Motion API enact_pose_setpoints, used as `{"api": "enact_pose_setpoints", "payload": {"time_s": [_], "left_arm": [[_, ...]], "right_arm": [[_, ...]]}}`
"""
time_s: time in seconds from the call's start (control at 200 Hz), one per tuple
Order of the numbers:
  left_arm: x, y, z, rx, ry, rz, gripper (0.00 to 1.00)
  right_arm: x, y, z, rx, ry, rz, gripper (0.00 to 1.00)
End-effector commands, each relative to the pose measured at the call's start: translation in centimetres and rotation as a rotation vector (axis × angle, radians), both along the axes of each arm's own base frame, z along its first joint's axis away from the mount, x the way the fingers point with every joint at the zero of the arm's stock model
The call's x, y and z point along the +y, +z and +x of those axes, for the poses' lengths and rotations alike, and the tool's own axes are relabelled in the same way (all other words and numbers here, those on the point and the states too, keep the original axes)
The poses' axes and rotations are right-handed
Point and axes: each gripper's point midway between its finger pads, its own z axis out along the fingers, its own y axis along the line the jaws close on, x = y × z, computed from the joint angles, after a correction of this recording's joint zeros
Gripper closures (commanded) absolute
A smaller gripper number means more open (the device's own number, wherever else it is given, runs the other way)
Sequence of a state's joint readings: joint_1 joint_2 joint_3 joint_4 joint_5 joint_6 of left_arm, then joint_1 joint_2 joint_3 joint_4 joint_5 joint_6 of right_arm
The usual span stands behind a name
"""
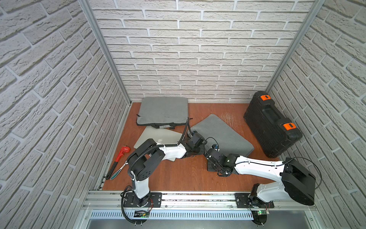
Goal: Open the zippered laptop bag and take out the laptop
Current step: Adjust the zippered laptop bag at the center of the board.
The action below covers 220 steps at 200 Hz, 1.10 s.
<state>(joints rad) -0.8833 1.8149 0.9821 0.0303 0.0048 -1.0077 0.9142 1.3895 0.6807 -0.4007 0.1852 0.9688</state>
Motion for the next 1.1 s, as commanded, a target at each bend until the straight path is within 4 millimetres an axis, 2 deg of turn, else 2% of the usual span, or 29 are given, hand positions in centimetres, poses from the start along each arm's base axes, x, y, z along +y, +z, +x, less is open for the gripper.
{"api": "enact_pose_setpoints", "payload": {"time_s": [0.0, 0.44, 0.755, 1.095], "left_arm": [[0.1, -0.5, 1.0, -0.007, 0.009, -0.002, 1.00], [2.4, -0.6, 3.0, -0.024, 0.086, 0.028, 1.00], [4.0, 0.0, 4.3, -0.047, 0.127, 0.039, 1.00], [4.8, 0.1, 4.5, -0.053, 0.144, 0.052, 1.00]], "right_arm": [[-0.5, 0.5, -0.6, 0.001, 0.018, -0.022, 0.95], [-2.5, 1.0, -1.7, 0.010, -0.010, -0.053, 0.94], [-4.2, 1.6, -2.6, 0.021, -0.030, -0.087, 0.95], [-7.3, 1.8, -4.5, 0.043, -0.088, -0.123, 0.95]]}}
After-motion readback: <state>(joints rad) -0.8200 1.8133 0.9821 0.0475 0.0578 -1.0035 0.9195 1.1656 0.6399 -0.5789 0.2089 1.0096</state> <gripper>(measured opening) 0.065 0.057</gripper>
